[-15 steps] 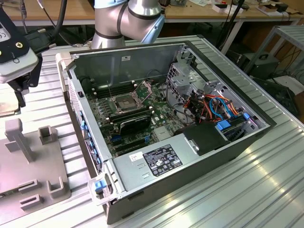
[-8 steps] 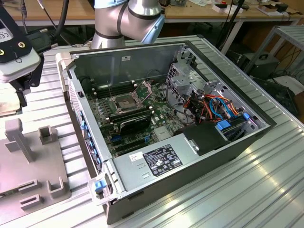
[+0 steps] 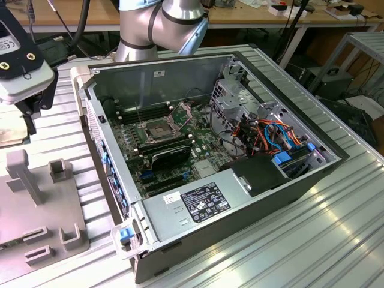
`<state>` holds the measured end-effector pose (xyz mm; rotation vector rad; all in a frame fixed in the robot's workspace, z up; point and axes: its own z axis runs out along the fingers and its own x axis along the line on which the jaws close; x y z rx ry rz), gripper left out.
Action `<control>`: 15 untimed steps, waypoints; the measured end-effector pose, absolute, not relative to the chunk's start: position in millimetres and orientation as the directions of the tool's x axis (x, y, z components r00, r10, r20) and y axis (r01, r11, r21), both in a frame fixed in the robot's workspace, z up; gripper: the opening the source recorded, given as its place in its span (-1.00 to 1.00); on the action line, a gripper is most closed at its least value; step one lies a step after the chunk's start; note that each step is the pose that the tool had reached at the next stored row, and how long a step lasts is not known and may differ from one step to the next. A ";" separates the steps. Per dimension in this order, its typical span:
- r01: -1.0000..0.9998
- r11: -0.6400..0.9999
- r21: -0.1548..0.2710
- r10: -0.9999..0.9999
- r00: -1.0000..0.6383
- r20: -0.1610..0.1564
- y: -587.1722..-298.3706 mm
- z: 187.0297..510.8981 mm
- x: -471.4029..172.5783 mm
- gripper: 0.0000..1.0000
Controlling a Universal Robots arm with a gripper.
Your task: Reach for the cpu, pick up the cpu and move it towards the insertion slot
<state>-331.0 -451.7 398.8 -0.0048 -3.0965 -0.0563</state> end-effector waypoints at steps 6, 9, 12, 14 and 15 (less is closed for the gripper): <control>0.004 0.999 0.036 0.002 -0.999 0.045 -451.7 398.8 -329.0 0.09; 0.004 0.999 0.036 0.002 -0.999 0.045 -451.7 398.8 -328.3 0.09; 0.004 0.999 0.036 0.002 -0.999 0.045 -451.7 398.7 -327.6 0.09; 0.004 0.999 0.036 0.002 -0.999 0.045 -451.7 398.7 -327.1 0.09; 0.004 0.999 0.036 0.002 -0.999 0.045 -451.7 398.7 -327.0 0.09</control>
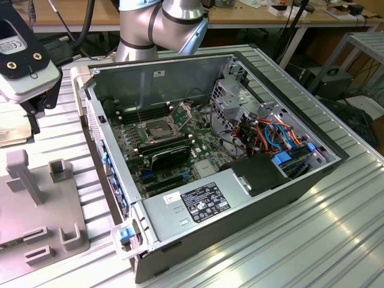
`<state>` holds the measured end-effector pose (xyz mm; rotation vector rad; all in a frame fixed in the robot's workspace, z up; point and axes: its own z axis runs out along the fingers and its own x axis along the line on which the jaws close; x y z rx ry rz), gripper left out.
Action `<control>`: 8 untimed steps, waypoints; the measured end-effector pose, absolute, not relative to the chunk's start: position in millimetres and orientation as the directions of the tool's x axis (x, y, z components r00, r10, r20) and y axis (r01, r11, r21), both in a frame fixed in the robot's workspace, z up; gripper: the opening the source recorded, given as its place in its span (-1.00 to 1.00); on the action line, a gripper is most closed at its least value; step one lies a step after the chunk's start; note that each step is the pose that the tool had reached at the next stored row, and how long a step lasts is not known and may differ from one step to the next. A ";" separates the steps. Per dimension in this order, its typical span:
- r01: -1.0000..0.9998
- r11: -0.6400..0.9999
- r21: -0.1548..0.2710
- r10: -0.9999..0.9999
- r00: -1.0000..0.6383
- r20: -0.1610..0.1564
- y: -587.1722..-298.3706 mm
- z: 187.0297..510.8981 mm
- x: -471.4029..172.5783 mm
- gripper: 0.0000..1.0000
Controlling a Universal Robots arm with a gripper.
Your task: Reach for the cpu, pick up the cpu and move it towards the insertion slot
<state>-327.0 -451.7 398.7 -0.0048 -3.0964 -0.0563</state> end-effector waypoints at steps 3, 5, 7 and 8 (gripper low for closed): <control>0.004 0.999 0.036 0.002 -0.999 0.045 -451.7 398.7 -326.5 0.09; 0.004 0.999 0.036 0.002 -0.999 0.045 -451.7 398.6 -326.2 0.09; 0.004 0.999 0.036 0.002 -0.999 0.045 -451.7 398.6 -325.8 0.09; 0.004 0.999 0.036 0.002 -0.999 0.045 -451.7 398.6 -325.7 0.09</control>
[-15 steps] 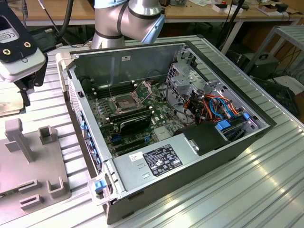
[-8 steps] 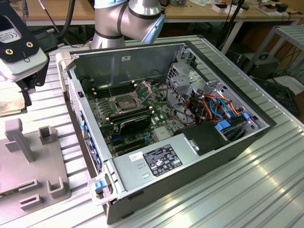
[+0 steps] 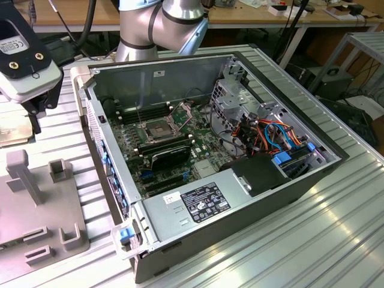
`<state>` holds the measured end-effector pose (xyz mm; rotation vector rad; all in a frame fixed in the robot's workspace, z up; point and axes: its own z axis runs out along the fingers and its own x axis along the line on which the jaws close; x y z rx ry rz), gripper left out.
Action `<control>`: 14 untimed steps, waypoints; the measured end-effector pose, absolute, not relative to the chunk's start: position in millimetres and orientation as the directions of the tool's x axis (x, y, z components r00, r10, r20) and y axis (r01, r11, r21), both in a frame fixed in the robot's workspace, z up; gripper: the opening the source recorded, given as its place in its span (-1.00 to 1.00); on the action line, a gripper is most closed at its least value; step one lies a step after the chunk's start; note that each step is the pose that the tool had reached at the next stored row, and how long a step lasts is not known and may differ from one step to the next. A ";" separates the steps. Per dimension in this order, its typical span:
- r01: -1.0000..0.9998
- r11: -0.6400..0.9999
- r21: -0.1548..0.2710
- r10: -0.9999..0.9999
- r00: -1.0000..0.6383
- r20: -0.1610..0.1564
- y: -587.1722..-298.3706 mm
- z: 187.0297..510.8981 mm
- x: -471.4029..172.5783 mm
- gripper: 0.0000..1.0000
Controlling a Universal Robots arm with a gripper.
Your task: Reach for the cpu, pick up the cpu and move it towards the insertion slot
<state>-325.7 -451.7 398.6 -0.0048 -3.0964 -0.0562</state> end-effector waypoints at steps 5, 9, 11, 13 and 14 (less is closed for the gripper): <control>0.004 0.999 0.036 0.002 -0.999 0.045 -451.7 398.6 -324.6 0.09; 0.004 0.999 0.036 0.002 -0.999 0.045 -451.7 398.5 -323.7 0.09; 0.004 0.999 0.036 0.002 -0.999 0.045 -451.7 398.5 -323.2 0.09; 0.004 0.999 0.036 0.002 -0.999 0.045 -451.7 398.5 -322.3 0.09; 0.004 0.999 0.036 0.002 -0.999 0.045 -451.7 398.5 -321.5 0.09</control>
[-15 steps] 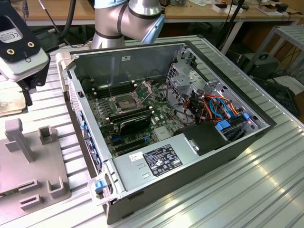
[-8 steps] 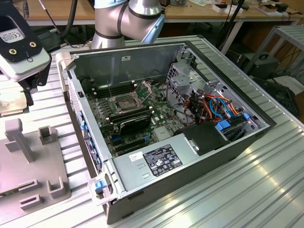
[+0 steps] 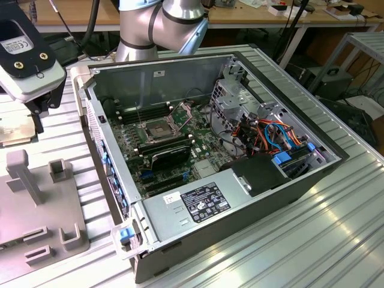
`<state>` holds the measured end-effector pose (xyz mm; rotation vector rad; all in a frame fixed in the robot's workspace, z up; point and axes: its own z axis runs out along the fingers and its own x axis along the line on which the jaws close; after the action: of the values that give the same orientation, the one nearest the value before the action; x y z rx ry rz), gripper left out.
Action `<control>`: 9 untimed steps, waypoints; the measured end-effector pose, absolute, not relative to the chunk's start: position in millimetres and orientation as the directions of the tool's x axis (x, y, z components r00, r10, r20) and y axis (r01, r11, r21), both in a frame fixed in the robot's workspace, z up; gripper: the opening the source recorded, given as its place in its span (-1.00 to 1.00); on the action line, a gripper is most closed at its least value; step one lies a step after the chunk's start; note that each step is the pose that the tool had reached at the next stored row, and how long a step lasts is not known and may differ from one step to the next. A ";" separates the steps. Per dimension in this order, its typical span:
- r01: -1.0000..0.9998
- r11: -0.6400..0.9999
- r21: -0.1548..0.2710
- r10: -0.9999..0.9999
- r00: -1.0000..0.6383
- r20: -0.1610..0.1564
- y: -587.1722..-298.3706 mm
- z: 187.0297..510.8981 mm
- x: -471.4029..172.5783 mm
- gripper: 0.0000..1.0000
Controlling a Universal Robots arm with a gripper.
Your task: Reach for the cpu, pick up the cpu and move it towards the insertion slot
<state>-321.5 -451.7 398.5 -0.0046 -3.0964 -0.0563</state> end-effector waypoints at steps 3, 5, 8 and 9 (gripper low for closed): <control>0.004 0.999 0.036 0.002 -0.999 0.045 -451.7 398.4 -320.0 0.09; 0.004 0.999 0.036 0.002 -0.999 0.045 -451.7 398.3 -318.4 0.09; 0.004 0.999 0.036 0.002 -0.999 0.045 -451.7 398.3 -317.0 0.09; 0.004 0.999 0.036 0.002 -0.999 0.045 -451.7 398.3 -316.5 0.09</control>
<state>-316.5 -451.7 398.3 -0.0047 -3.0964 -0.0562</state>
